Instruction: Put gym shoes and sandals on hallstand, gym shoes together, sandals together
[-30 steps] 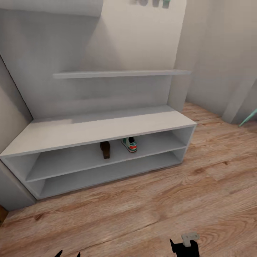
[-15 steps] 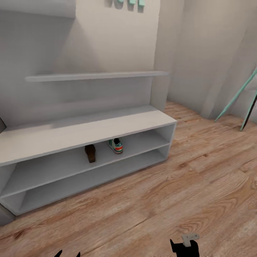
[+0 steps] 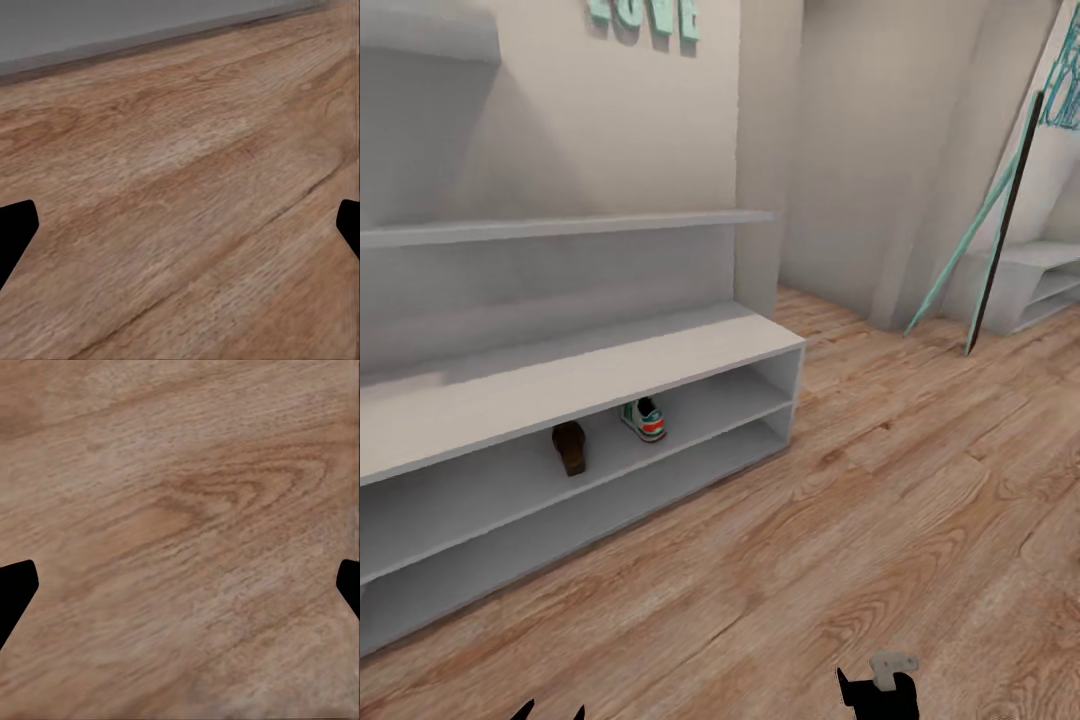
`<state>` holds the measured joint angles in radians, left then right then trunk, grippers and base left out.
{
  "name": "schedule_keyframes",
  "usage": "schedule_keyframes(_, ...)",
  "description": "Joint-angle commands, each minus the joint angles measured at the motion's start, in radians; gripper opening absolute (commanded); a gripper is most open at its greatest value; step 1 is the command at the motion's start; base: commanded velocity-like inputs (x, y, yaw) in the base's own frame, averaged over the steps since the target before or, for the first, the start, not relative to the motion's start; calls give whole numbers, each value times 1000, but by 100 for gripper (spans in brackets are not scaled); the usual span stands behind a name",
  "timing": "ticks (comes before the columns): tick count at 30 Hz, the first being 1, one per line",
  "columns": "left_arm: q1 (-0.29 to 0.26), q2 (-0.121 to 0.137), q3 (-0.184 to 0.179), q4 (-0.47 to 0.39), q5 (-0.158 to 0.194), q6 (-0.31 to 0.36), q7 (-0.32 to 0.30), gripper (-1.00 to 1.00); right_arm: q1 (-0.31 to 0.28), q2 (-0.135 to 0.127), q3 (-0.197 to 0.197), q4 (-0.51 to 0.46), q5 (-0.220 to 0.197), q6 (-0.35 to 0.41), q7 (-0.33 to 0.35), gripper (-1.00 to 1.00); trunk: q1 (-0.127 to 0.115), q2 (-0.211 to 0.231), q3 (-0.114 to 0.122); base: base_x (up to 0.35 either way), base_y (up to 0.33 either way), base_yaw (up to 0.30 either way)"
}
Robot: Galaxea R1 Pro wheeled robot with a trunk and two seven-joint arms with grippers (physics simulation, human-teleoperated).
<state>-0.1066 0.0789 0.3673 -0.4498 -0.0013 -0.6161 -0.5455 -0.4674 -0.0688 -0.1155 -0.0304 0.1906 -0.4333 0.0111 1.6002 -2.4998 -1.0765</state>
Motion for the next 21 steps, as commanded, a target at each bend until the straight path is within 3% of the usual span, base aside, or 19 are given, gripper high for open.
schedule_keyframes(1, 0, -1, 7, 0, 0, -1, -10, 100, -1, 0, -9, 1, 9, -5, 1, 100, -4, 6, 3, 0, 0, -282)
schedule_keyframes(21, -1, -2, 7, 2, -2, 0, -10, 100, 1, 0, -9, 1, 9, -13, -6, 100, -80, 146, 72, 0, 0, -292)
